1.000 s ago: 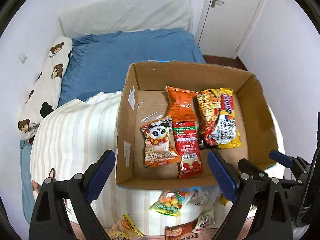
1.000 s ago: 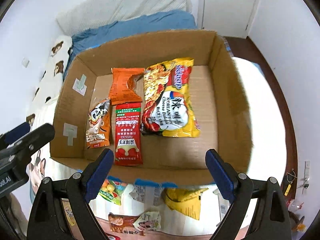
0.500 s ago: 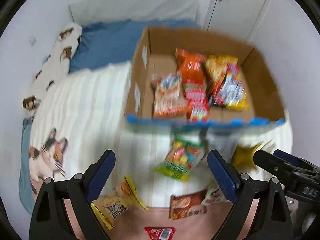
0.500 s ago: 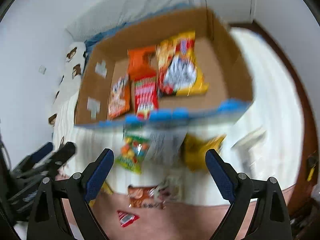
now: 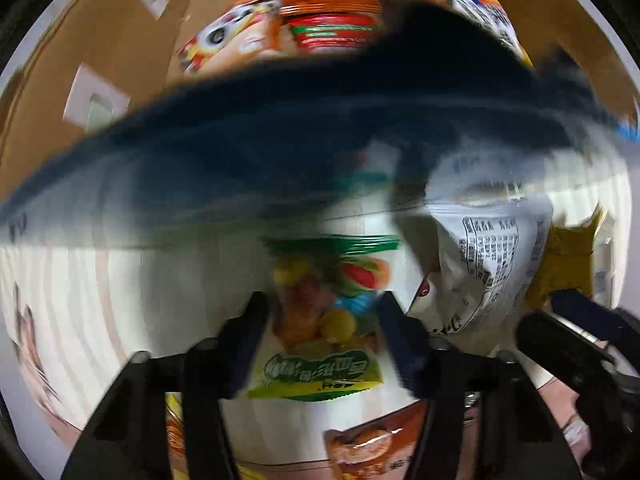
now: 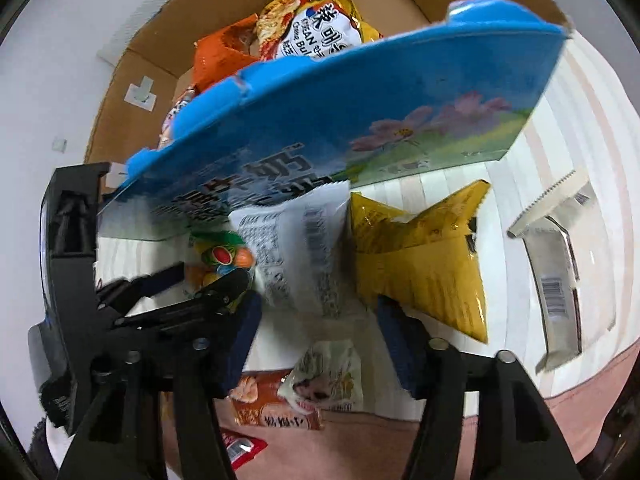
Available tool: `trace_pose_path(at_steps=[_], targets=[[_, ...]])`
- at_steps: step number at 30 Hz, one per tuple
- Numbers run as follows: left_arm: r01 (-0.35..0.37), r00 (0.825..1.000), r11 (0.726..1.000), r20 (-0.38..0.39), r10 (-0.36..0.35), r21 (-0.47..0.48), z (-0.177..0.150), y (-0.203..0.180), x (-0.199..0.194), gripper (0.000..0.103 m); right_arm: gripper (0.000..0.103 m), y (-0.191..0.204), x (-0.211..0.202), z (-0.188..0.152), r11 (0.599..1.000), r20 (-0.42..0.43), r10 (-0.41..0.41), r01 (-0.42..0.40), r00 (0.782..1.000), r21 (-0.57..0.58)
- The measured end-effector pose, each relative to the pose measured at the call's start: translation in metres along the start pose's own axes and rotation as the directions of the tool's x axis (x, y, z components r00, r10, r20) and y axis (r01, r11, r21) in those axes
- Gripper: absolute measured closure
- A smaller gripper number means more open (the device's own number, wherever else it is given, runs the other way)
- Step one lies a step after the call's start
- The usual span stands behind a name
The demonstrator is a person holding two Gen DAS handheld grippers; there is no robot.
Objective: Organize snacks
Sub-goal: 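Grasp the fruit candy bag with the left tool while the right tool grasps the white packet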
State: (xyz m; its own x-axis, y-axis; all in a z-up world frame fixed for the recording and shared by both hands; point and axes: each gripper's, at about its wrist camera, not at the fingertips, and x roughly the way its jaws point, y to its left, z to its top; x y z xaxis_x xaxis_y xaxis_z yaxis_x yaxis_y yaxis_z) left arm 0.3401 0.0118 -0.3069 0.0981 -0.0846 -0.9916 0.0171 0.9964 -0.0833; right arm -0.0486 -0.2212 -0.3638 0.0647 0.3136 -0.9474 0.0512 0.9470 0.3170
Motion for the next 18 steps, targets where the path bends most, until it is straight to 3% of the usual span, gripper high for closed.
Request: trace_pose_path(at_steps=[7, 8, 9, 13, 18], targets=[[0.018, 1.000, 0.981, 0.013, -0.015, -0.191, -0.037, 0.033, -0.004, 0.052, 0.033, 0.018, 0.035, 0.006, 1.000, 0.010, -0.014, 0.014, 1.000, 0.007], [0.020, 1.000, 0.978, 0.014, -0.018, -0.209, -0.041, 0.036, -0.004, 0.052, 0.039, 0.020, 0.038, 0.005, 1.000, 0.014, -0.027, 0.027, 1.000, 0.009], [0.024, 1.000, 0.974, 0.013, -0.021, -0.226, -0.047, 0.039, -0.003, 0.052, 0.055, 0.023, 0.042, 0.004, 0.999, 0.015, -0.045, 0.045, 0.999, 0.005], [0.014, 1.000, 0.970, 0.015, -0.010, -0.243, -0.060, 0.043, -0.004, 0.052, 0.058, 0.030, 0.039, -0.006, 0.996, 0.024, -0.069, 0.070, 0.997, -0.048], [-0.002, 1.000, 0.974, 0.015, 0.006, -0.226, -0.090, 0.037, -0.011, 0.052, 0.059, 0.017, 0.020, -0.031, 0.999, -0.081, -0.025, 0.021, 0.996, -0.050]])
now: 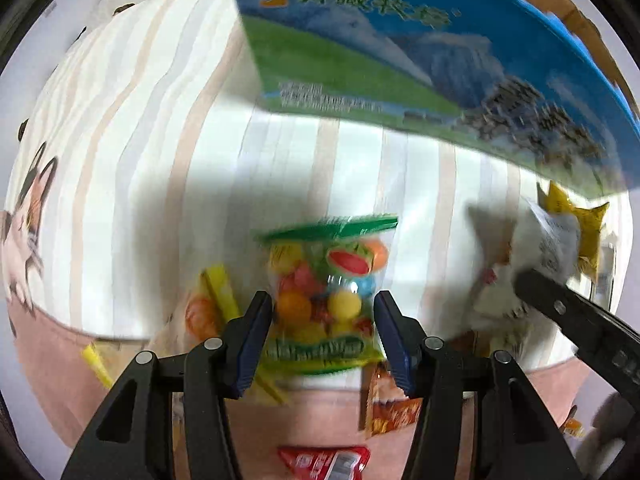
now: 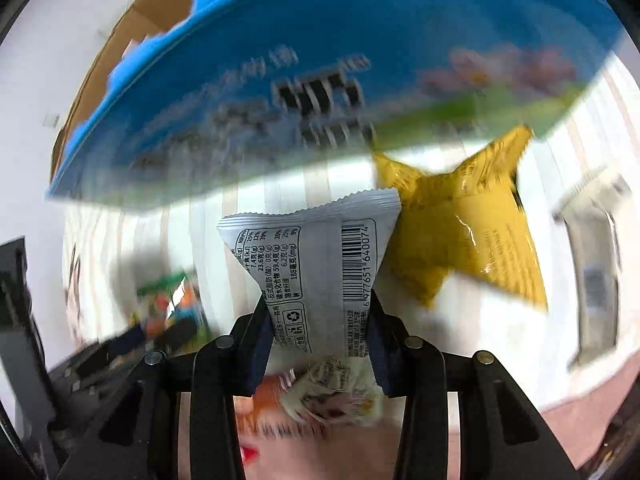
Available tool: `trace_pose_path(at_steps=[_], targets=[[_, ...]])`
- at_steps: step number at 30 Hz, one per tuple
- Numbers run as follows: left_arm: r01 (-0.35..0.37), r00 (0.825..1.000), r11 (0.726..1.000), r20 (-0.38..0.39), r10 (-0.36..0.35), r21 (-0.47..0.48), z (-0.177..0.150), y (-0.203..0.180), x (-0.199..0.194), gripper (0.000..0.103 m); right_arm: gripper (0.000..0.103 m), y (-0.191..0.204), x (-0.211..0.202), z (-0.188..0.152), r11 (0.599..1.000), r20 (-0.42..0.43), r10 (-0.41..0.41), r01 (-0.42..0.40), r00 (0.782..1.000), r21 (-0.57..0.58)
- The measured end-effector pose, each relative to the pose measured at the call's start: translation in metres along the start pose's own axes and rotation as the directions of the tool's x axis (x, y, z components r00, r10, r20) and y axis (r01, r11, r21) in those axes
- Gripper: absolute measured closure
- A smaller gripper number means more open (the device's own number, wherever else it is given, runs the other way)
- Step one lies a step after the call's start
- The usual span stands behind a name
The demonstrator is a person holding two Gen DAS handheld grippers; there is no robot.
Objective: Organize snacks
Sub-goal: 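Grasp the fruit candy bag with the left tool while the right tool grasps the white packet, then carry both bags into the box and open both tools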
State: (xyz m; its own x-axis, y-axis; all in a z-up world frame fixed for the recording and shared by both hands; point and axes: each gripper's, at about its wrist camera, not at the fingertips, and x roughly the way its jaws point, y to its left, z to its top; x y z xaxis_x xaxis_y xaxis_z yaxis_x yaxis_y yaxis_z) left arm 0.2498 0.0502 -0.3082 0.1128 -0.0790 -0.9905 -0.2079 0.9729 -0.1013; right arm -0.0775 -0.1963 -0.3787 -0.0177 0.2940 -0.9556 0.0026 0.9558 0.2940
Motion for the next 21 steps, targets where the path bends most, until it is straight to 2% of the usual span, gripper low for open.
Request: trace_pose_path(at_steps=[4, 6, 7, 8, 13, 14, 15, 18, 21], targets=[[-0.008, 1.000, 1.000, -0.001, 0.008, 0.016, -0.019, -0.007, 0.004, 0.052, 0.058, -0.013, 0.001, -0.023, 1.000, -0.101, 0.023, -0.021, 0.995, 0.017], [-0.015, 1.000, 1.000, -0.003, 0.015, 0.022, -0.017, -0.011, 0.010, 0.052, 0.053, -0.013, 0.009, -0.035, 1.000, -0.129, 0.009, -0.008, 0.992, 0.010], [-0.023, 1.000, 0.999, -0.007, 0.024, 0.027, -0.018, -0.014, 0.014, 0.051, 0.048, -0.013, 0.013, -0.035, 1.000, -0.127, -0.005, 0.007, 0.992, 0.012], [-0.026, 1.000, 0.999, -0.013, 0.026, 0.032, -0.010, -0.014, 0.021, 0.049, 0.038, -0.013, 0.016, -0.035, 1.000, -0.117, -0.019, 0.021, 0.993, 0.013], [-0.032, 0.999, 0.999, -0.027, 0.033, 0.044, -0.008, -0.011, 0.041, 0.047, 0.037, -0.007, 0.023, -0.038, 0.999, -0.057, -0.040, 0.041, 0.998, 0.015], [-0.031, 0.999, 0.999, -0.023, 0.032, 0.044, -0.006, -0.009, 0.043, 0.049, 0.039, -0.007, 0.022, -0.040, 0.999, -0.044, -0.043, 0.043, 0.998, 0.013], [-0.031, 0.999, 0.999, -0.019, 0.032, 0.043, -0.008, -0.008, 0.044, 0.049, 0.048, -0.003, 0.021, -0.043, 0.999, -0.028, -0.047, 0.047, 0.999, 0.006], [-0.035, 0.999, 0.999, 0.006, 0.035, 0.037, -0.011, -0.005, 0.034, 0.052, 0.056, 0.002, 0.013, -0.054, 0.998, -0.001, -0.055, 0.055, 0.999, -0.008], [-0.014, 1.000, 1.000, 0.007, 0.014, 0.014, -0.011, -0.004, 0.028, 0.053, 0.061, -0.001, 0.001, -0.057, 1.000, 0.010, -0.003, 0.003, 1.000, 0.011]])
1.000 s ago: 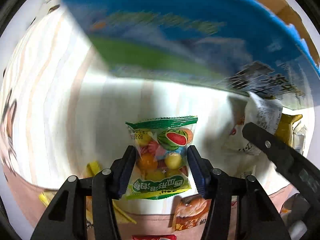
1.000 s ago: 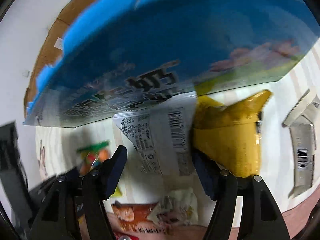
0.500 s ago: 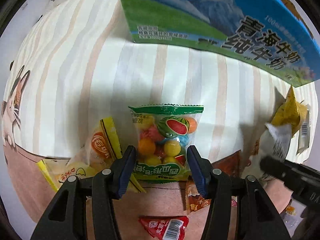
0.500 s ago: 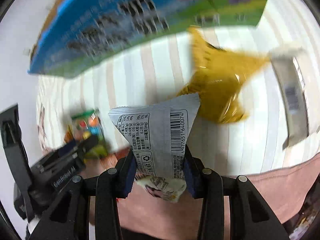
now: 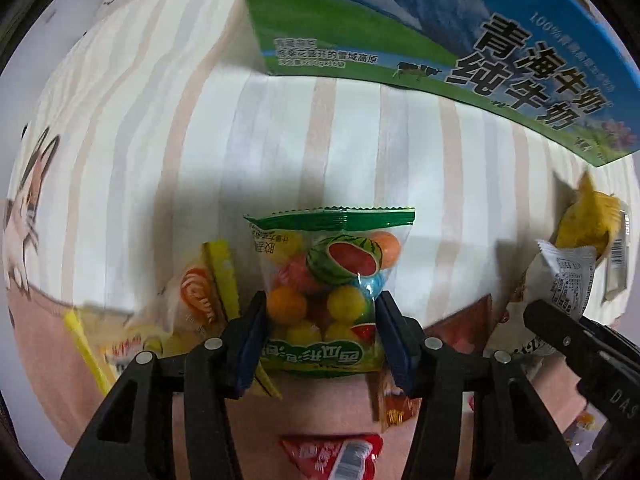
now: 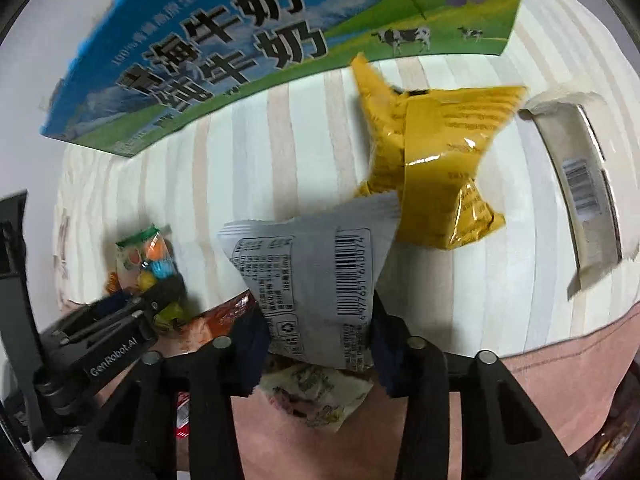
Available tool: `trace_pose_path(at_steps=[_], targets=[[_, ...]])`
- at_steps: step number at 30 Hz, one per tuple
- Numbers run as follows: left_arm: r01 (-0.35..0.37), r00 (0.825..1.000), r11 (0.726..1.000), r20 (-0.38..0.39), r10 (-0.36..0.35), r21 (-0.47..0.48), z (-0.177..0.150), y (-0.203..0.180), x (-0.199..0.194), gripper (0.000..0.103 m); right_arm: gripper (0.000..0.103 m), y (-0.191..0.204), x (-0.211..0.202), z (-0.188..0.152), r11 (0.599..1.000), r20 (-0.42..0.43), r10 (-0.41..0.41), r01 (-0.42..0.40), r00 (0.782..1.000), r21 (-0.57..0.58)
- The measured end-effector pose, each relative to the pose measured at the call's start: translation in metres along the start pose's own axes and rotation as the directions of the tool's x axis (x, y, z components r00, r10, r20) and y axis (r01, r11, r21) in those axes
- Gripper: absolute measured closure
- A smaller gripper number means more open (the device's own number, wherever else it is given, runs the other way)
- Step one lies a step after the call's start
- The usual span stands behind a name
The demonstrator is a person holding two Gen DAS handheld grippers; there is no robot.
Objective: Organize snacks
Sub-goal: 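Carry both bags into the box and open both tools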
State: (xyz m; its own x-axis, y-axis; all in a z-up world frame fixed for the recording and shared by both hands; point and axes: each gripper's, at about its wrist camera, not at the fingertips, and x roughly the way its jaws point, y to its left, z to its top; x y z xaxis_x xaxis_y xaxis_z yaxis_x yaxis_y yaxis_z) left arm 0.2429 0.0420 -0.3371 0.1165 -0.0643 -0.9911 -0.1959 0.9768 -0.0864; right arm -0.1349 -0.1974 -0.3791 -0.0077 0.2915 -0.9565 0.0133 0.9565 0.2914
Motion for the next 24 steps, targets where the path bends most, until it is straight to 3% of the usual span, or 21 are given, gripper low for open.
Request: trace_pose_path(at_steps=[8, 13, 19, 24], targets=[[0.054, 0.997, 0.998, 0.056, -0.053, -0.022, -0.020, 0.010, -0.054, 0.053, 0.062, -0.008, -0.060, -0.008, 0.985, 0.057, 0.171, -0.173, 0.984, 0.027], [0.137, 0.983, 0.990, 0.122, -0.134, -0.020, -0.015, 0.006, -0.103, 0.053, 0.062, -0.023, -0.102, 0.015, 0.967, 0.100, 0.250, -0.254, 0.963, 0.028], [0.231, 0.952, 0.973, 0.203, -0.231, 0.025, 0.032, -0.016, -0.167, 0.053, 0.062, -0.022, -0.160, 0.049, 0.950, 0.185, 0.308, -0.312, 0.933, -0.006], [0.203, 0.943, 0.975, 0.248, -0.221, 0.095, 0.092, -0.036, -0.211, 0.052, 0.062, -0.018, -0.188, 0.111, 0.973, 0.260, 0.227, -0.230, 0.938, -0.020]])
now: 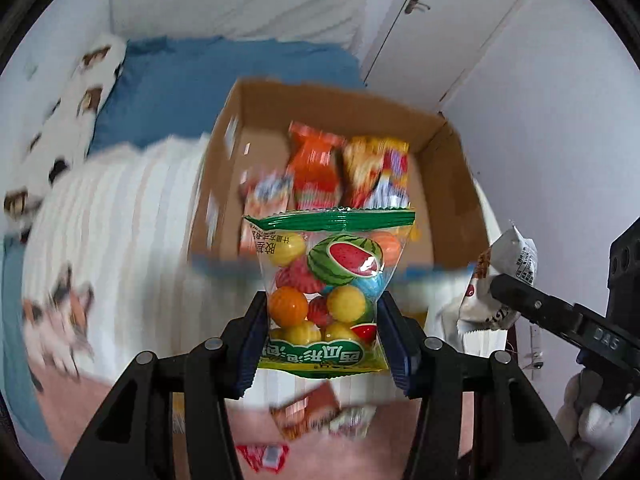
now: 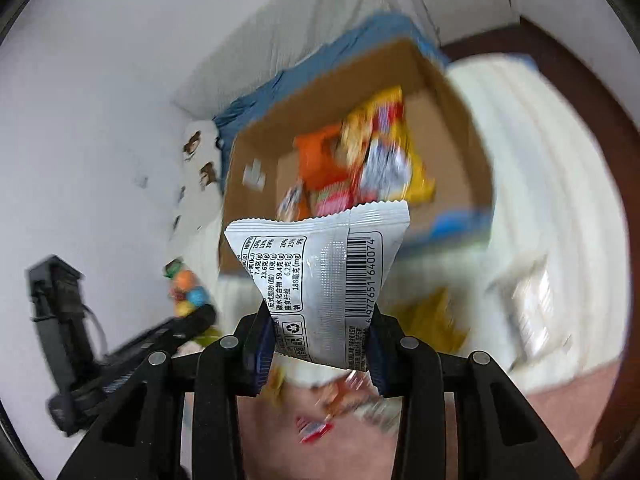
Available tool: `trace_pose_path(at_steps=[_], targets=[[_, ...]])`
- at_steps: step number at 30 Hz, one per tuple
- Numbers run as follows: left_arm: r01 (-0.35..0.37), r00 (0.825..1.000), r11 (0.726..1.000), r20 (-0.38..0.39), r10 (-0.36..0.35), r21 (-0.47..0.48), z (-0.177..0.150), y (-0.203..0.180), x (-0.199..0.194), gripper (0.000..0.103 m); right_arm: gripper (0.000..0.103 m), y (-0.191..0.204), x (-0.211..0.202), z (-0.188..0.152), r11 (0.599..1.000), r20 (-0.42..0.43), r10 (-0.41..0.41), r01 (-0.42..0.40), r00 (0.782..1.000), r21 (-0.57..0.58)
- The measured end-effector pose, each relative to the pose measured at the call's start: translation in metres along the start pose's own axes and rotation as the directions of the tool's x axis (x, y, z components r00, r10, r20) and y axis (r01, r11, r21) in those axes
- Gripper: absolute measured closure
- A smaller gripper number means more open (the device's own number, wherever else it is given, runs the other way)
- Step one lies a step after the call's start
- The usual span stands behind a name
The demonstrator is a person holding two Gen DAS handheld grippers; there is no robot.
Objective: Organize snacks
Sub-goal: 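Carry both bags into the box and open both tools, then move both tools back toward the remaining snacks on the bed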
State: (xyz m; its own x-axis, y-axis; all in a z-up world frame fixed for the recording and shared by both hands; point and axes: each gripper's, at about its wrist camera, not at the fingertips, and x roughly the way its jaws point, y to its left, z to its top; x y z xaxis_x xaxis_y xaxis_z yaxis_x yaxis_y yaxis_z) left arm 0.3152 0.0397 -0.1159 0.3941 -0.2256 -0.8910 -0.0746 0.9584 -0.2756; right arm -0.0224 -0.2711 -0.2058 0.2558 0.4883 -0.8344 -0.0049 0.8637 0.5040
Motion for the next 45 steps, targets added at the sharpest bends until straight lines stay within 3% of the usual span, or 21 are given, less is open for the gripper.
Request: trace_pose_path(at_steps=[5, 9, 12, 19, 21, 22, 23, 24, 30, 37, 45], targets=[[-0.059, 0.996, 0.997, -0.066, 0.062, 0.048, 0.076, -0.003, 0.032, 0.052, 0.062, -0.015, 0.034, 0.066, 0.994, -0.080, -0.110, 0.111, 0.991, 0.014], [-0.117, 0.978, 0.991, -0.166, 0.126, 0.063, 0.126, 0.005, 0.083, 0.052, 0.062, -0.029, 0.074, 0.095, 0.982, -0.182, -0.184, 0.189, 0.966, 0.014], [-0.160, 0.964, 0.985, -0.207, 0.170, 0.065, 0.151, 0.016, 0.120, 0.052, 0.062, -0.034, 0.099, 0.103, 0.971, -0.225, -0.232, 0.238, 0.946, -0.001], [-0.192, 0.928, 0.980, -0.314, 0.201, 0.061, 0.183, 0.040, 0.182, 0.052, 0.062, -0.046, 0.142, 0.102, 0.959, -0.321, -0.267, 0.283, 0.909, 0.002], [-0.179, 0.922, 0.983, -0.344, 0.180, 0.035, 0.187, 0.049, 0.195, 0.051, 0.057, -0.050, 0.150, 0.099, 0.956, -0.370, -0.267, 0.293, 0.890, 0.013], [-0.177, 0.923, 0.984, -0.342, 0.174, 0.024, 0.189, 0.054, 0.199, 0.039, 0.051, -0.051, 0.154, 0.098, 0.955, -0.384, -0.268, 0.295, 0.883, 0.012], [-0.178, 0.925, 0.984, -0.339, 0.173, 0.018, 0.191, 0.057, 0.199, 0.019, 0.043, -0.051, 0.157, 0.097, 0.956, -0.385, -0.268, 0.293, 0.883, 0.006], [-0.172, 0.928, 0.985, -0.334, 0.166, 0.010, 0.192, 0.061, 0.201, 0.016, 0.039, -0.050, 0.158, 0.096, 0.955, -0.385, -0.273, 0.297, 0.881, 0.002], [-0.152, 0.932, 0.988, -0.331, 0.145, 0.004, 0.187, 0.061, 0.198, 0.015, 0.018, -0.037, 0.164, 0.093, 0.955, -0.369, -0.279, 0.296, 0.887, -0.012], [-0.127, 0.948, 0.992, -0.297, 0.117, -0.015, 0.166, 0.056, 0.175, 0.015, 0.009, -0.022, 0.160, 0.094, 0.945, -0.312, -0.323, 0.322, 0.893, -0.055], [-0.118, 0.980, 0.993, -0.159, 0.115, -0.008, 0.122, 0.041, 0.122, 0.015, 0.008, 0.003, 0.123, 0.091, 0.918, -0.139, -0.386, 0.366, 0.912, -0.152]])
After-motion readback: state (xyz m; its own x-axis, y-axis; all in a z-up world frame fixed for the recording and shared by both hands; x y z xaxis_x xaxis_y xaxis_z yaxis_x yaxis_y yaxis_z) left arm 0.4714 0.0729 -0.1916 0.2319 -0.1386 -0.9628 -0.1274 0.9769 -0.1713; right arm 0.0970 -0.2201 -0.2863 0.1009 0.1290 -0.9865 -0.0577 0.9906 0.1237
